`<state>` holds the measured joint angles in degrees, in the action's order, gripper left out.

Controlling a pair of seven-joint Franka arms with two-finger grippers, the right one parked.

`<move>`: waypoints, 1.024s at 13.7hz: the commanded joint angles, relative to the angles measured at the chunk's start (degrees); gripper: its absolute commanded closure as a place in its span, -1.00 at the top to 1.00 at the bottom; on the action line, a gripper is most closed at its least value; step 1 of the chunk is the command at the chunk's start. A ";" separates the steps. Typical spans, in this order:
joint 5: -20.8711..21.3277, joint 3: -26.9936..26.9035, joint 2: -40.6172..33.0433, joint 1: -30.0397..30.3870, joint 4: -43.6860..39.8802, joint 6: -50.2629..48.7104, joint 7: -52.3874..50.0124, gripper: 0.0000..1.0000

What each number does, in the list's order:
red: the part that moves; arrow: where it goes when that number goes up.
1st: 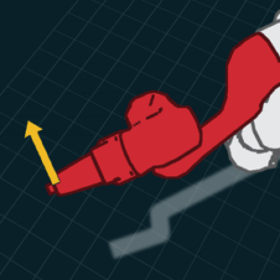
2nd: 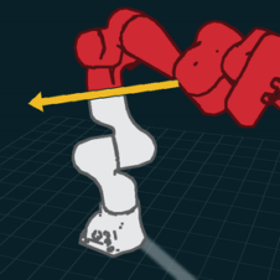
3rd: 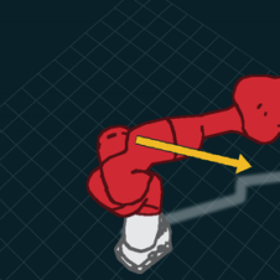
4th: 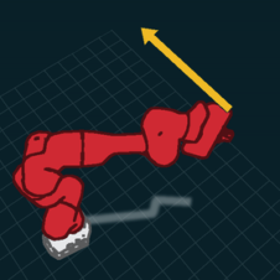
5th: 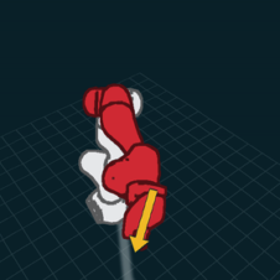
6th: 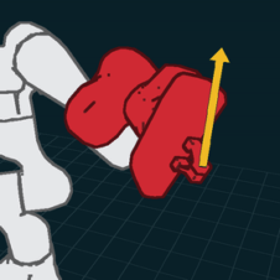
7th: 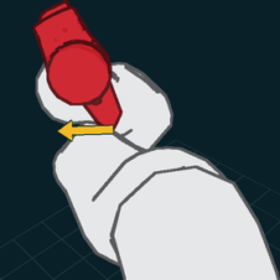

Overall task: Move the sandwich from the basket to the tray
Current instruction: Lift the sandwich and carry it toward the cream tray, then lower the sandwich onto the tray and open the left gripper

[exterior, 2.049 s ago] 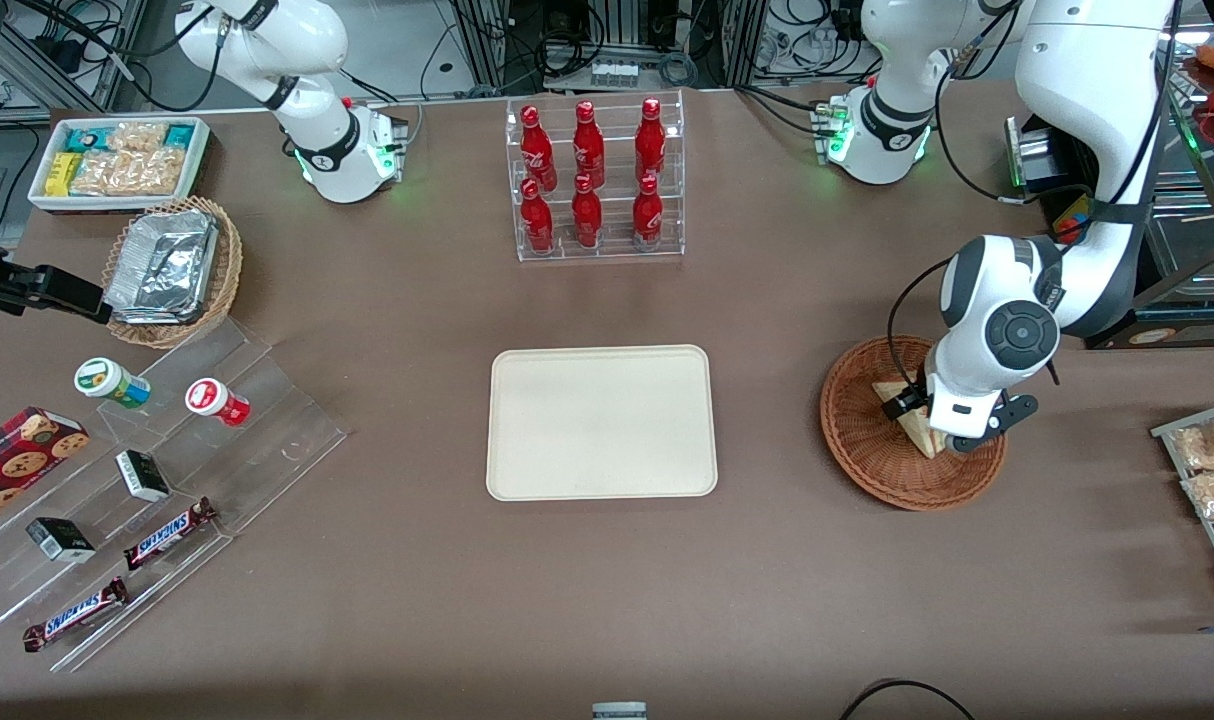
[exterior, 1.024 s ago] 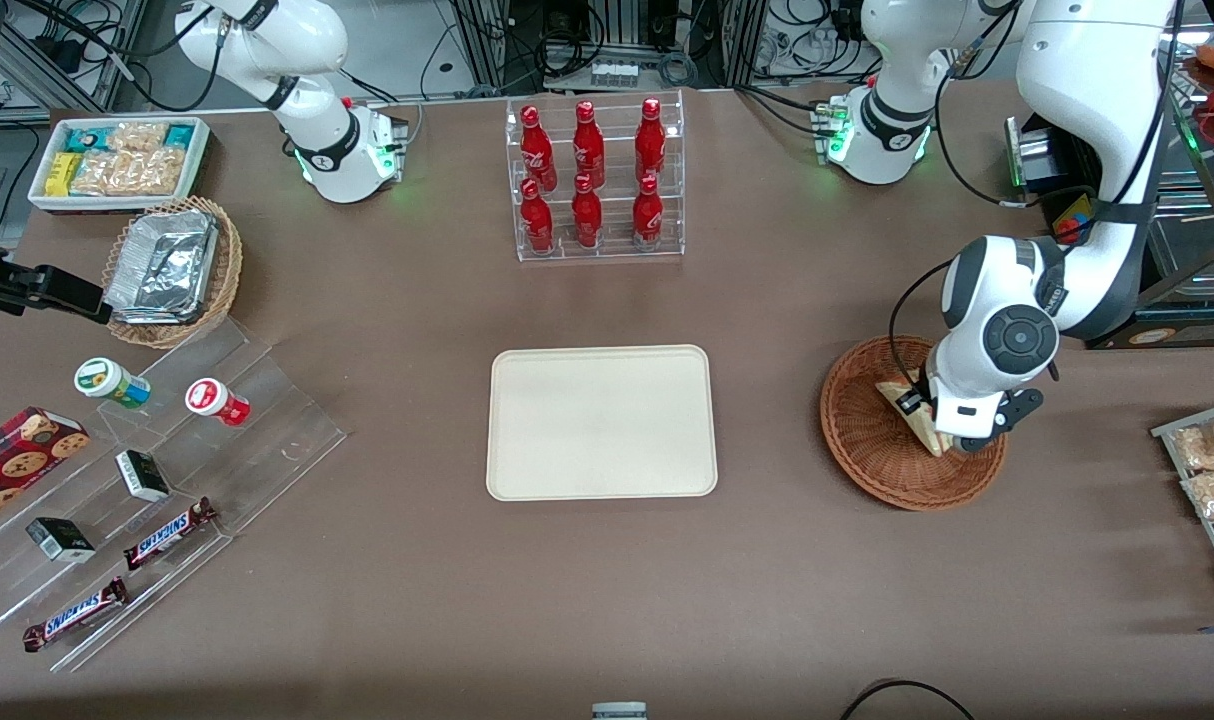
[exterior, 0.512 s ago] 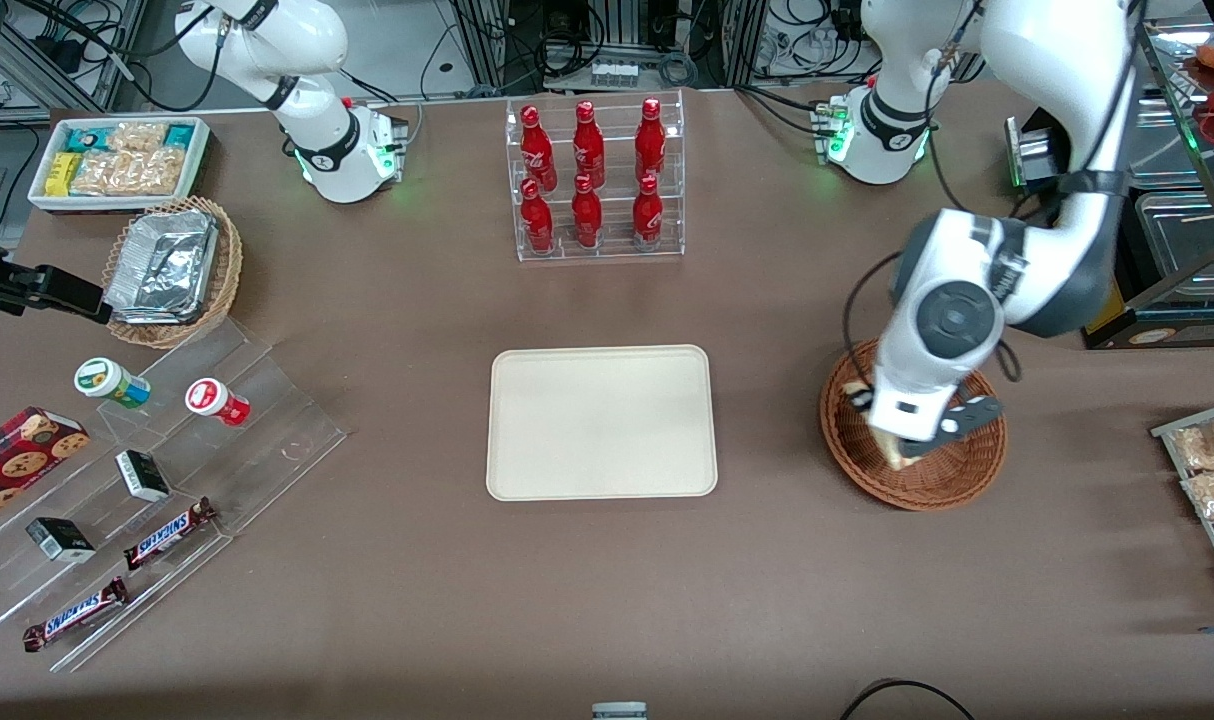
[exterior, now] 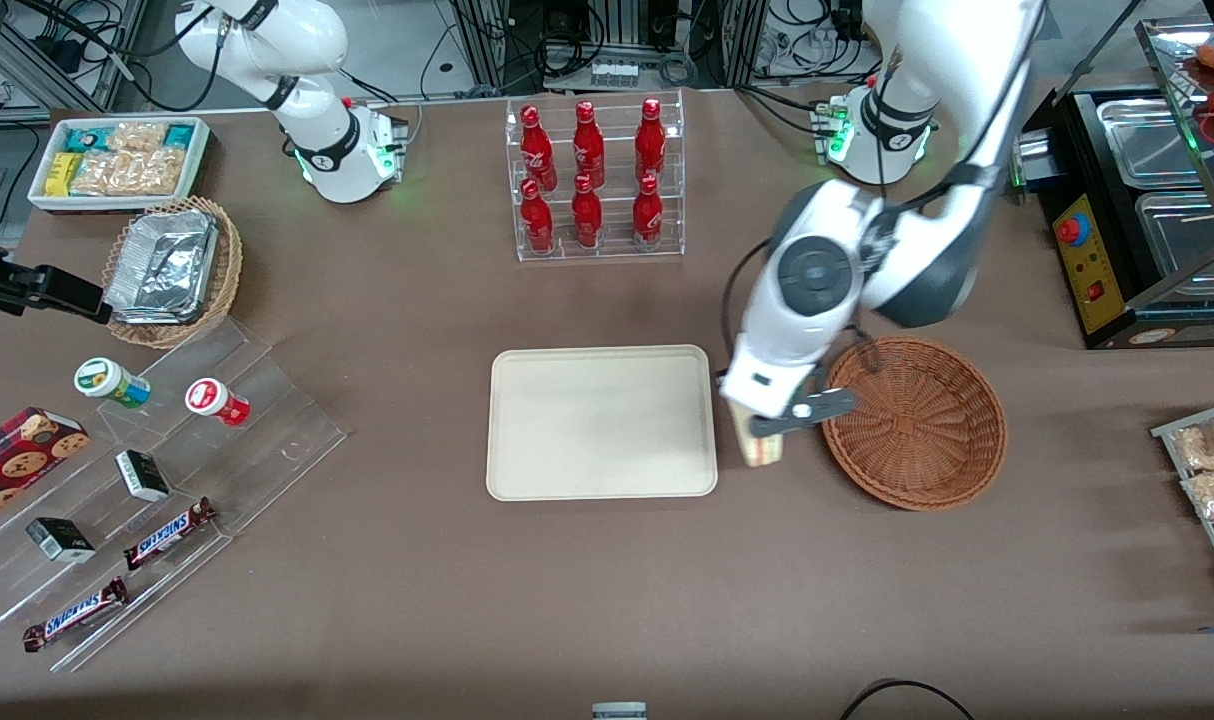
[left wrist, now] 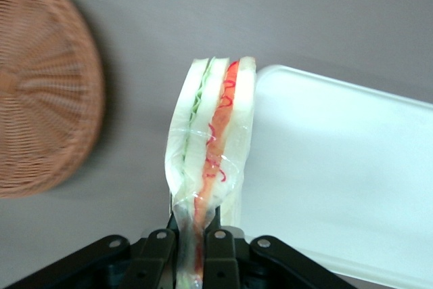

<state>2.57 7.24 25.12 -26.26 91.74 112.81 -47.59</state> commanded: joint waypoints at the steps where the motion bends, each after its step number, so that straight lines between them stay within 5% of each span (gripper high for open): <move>1: -0.72 -0.22 8.44 -3.26 -8.41 2.04 0.66 -1.00; 6: -0.63 4.44 13.98 -4.05 -10.97 3.38 1.45 -1.00; 14: 1.73 4.27 15.83 -4.67 -11.06 0.66 1.80 -1.00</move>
<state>2.96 11.85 39.52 -30.42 82.93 115.39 -46.37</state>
